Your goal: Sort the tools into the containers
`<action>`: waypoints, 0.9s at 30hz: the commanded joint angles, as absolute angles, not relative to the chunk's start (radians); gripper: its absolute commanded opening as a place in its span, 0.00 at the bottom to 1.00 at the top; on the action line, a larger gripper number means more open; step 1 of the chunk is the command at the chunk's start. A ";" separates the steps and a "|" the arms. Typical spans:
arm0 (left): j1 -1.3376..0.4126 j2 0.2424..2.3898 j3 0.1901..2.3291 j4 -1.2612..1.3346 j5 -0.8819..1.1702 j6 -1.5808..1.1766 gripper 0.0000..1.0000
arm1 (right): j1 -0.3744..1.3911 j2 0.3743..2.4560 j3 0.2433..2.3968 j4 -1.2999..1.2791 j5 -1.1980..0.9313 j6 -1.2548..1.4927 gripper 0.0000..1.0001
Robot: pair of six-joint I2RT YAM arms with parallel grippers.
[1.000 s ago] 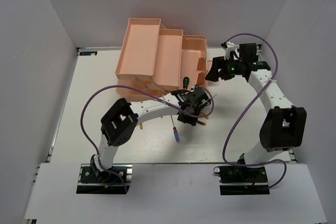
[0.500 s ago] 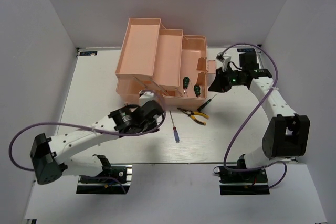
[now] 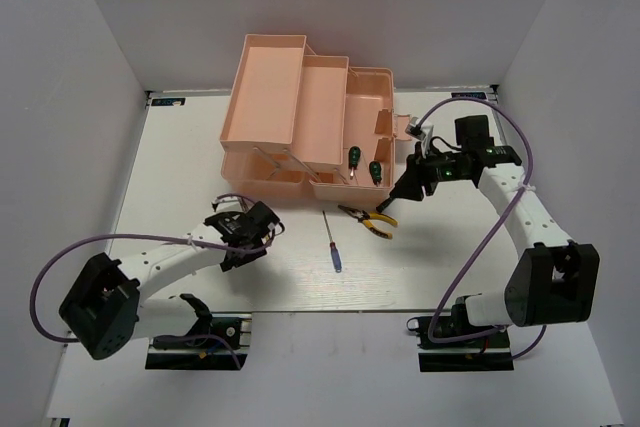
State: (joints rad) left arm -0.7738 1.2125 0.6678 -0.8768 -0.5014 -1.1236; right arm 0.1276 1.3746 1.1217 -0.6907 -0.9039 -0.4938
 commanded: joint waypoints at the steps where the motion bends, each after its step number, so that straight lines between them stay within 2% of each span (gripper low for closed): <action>1: -0.683 1.207 0.657 -0.766 -0.518 -1.047 0.69 | 0.133 1.335 1.105 -0.713 -0.927 -0.520 0.50; 4: -0.628 1.230 0.647 -0.689 -0.489 -0.965 0.69 | 0.133 1.325 1.091 -0.712 -0.930 -0.515 0.50; 12: -0.506 1.475 0.758 -0.517 -0.380 -0.752 0.68 | 0.135 1.316 1.086 -0.710 -0.920 -0.497 0.50; 14: -0.494 1.526 0.770 -0.517 -0.370 -0.741 0.51 | 0.132 1.315 1.083 -0.713 -0.911 -0.499 0.50; 16: -0.483 1.526 0.770 -0.517 -0.360 -0.741 0.26 | 0.132 1.309 1.081 -0.713 -0.908 -0.499 0.50; 17: -0.483 1.517 0.770 -0.517 -0.350 -0.741 0.07 | 0.133 1.308 1.081 -0.712 -0.907 -0.499 0.50; 18: -0.483 1.497 0.770 -0.517 -0.350 -0.741 0.00 | 0.133 1.304 1.077 -0.712 -0.904 -0.500 0.50; 21: -0.508 1.363 0.761 -0.529 -0.322 -0.681 0.00 | 0.133 1.299 1.066 -0.716 -0.894 -0.514 0.50; 27: -0.537 1.056 0.779 -0.587 -0.131 -0.485 0.00 | 0.129 1.318 1.066 -0.716 -0.885 -0.532 0.48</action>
State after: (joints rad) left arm -0.5255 1.2133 0.7467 -0.5770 -0.2390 -0.6147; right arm 0.1314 1.3281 1.0767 -0.7082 -0.8883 -0.5091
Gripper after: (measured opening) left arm 0.097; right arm 0.480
